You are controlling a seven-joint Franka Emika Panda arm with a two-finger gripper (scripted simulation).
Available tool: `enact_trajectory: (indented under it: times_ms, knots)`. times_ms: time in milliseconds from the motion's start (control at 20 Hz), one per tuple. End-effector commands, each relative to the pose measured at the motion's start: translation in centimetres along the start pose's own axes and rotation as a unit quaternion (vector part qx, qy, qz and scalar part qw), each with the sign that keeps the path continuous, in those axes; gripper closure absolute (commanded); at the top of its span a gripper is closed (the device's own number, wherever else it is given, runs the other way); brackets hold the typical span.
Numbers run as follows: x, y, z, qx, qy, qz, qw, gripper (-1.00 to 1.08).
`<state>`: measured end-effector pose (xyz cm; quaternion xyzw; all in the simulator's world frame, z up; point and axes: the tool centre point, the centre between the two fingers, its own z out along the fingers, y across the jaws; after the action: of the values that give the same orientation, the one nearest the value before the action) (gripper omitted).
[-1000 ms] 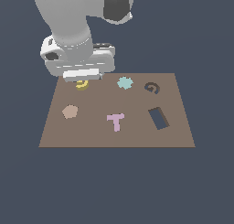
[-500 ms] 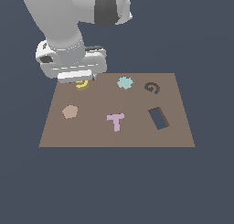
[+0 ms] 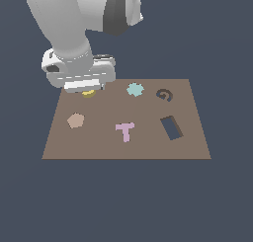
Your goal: Insert a designated object into the corresponding slot on a board.
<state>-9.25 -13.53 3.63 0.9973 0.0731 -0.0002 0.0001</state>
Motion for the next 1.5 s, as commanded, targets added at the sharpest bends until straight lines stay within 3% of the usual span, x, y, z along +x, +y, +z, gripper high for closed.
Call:
enact_trajectory:
  times_ms: [0,100,150,1050,1250,1450]
  knots:
    - [0.0,0.0,0.5,0.0,0.0,0.0,1.0,-0.92]
    - [0.0,0.0,0.6,0.0,0.0,0.0,1.0,-0.92]
    - [0.0,0.0,0.6,0.0,0.0,0.0,1.0,1.08]
    - [0.4,-0.4,0.3,0.0,0.0,-0.009,1.0,1.08]
    - [1.8,-2.6,0.2,0.0,0.0,-0.049,0.9988,1.08]
    - [4.0,-6.7,0.1,0.0,0.0,-0.12,0.9928,1.08]
